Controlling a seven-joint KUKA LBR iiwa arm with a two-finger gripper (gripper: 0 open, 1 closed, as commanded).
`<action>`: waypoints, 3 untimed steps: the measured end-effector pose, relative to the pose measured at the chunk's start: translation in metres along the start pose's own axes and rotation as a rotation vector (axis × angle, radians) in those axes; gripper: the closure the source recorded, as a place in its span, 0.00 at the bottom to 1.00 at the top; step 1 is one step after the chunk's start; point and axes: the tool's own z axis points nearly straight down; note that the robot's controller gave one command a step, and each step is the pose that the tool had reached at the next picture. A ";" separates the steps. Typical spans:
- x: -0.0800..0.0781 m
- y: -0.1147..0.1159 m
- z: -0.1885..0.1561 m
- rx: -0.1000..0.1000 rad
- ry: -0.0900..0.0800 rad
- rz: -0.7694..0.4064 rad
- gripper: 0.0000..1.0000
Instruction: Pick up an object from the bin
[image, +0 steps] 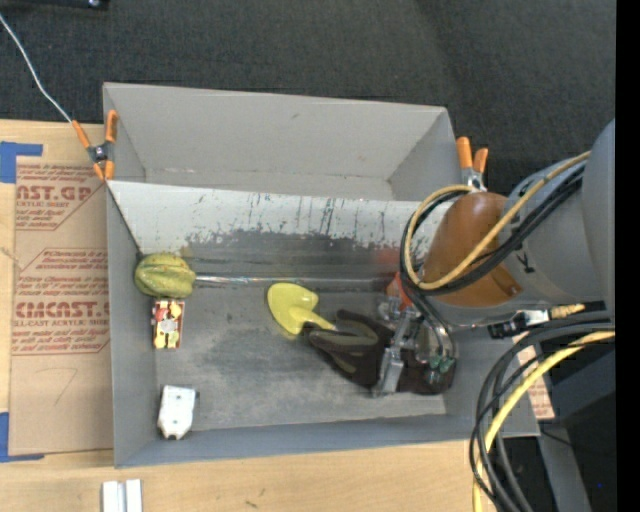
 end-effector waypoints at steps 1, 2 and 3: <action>0.014 -0.009 -0.010 0.000 -0.004 -0.021 1.00; 0.014 -0.009 -0.010 0.001 -0.004 -0.021 1.00; 0.024 -0.023 -0.088 0.000 0.002 -0.049 1.00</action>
Offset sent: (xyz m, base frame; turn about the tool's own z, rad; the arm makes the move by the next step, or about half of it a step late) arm 0.0000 0.0000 0.0000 0.0000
